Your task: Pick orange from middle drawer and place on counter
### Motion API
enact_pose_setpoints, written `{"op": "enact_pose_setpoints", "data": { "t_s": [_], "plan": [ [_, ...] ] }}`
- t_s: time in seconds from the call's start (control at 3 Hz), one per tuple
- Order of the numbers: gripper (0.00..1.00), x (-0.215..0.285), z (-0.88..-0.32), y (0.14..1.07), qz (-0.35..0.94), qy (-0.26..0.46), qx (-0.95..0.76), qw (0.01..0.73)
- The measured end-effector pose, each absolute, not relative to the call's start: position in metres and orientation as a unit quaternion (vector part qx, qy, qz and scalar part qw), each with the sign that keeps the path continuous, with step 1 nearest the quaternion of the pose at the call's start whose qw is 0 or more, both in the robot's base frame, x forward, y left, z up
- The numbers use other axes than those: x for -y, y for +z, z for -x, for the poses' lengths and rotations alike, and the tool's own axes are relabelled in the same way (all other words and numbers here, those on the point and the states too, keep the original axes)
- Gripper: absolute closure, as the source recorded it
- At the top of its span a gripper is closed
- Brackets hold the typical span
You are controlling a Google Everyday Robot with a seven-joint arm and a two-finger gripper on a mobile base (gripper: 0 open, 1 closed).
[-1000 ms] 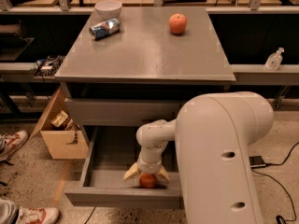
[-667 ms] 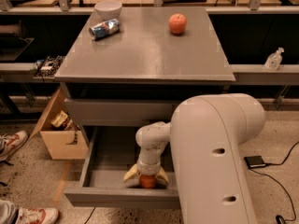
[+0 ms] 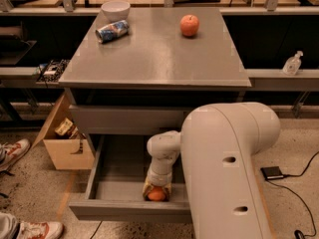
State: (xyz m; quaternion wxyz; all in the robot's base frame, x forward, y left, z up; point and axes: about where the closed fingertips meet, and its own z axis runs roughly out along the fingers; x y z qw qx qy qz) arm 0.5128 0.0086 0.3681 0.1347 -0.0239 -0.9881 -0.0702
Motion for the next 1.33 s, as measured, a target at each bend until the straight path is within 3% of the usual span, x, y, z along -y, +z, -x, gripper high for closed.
{"op": "enact_pose_setpoints", "data": {
  "t_s": [0.67,1.0,1.33],
  "plan": [
    [0.86,0.013,-0.507,0.395,0.030,-0.089,0.989,0.113],
    [1.00,0.023,-0.509,0.428,0.010,-0.139,0.986,0.094],
    [1.00,0.035,-0.513,0.456,-0.023,-0.197,0.977,0.082]
  ]
}}
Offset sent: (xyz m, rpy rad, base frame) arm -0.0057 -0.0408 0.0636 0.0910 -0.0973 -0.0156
